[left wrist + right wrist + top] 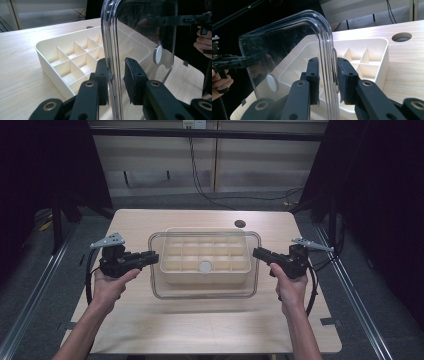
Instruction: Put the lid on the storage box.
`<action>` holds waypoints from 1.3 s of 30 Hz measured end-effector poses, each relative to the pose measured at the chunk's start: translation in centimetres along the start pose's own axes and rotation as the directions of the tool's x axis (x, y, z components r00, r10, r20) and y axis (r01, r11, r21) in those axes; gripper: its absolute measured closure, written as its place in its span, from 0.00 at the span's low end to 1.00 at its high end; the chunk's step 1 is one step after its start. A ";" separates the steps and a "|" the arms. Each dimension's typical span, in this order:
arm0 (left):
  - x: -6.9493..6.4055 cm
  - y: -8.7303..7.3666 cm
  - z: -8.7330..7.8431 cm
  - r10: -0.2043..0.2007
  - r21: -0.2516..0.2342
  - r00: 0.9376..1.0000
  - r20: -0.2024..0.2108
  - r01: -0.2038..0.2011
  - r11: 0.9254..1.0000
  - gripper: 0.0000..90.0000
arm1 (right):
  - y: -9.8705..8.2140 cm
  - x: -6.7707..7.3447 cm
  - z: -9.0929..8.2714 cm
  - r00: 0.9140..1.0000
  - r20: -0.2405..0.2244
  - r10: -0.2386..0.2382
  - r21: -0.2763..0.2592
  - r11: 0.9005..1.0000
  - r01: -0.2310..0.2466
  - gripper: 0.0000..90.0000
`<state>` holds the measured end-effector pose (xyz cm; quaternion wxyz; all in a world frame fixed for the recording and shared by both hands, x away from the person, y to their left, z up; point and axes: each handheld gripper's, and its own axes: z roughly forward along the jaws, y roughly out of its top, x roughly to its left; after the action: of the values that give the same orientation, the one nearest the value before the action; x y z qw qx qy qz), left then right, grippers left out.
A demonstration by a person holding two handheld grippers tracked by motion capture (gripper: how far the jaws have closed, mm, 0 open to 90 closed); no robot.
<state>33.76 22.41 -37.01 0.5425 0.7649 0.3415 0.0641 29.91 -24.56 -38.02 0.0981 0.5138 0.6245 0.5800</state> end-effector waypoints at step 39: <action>2.2 4.2 1.7 -0.010 -0.028 0.999 -0.050 0.009 1.000 0.81 | 4.2 -1.0 2.8 0.999 0.052 -0.002 -0.001 1.000 0.002 0.81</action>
<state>38.13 21.69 -34.65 0.5448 0.7537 0.3576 0.0854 34.56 -24.37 -35.91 0.1152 0.5278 0.6219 0.5669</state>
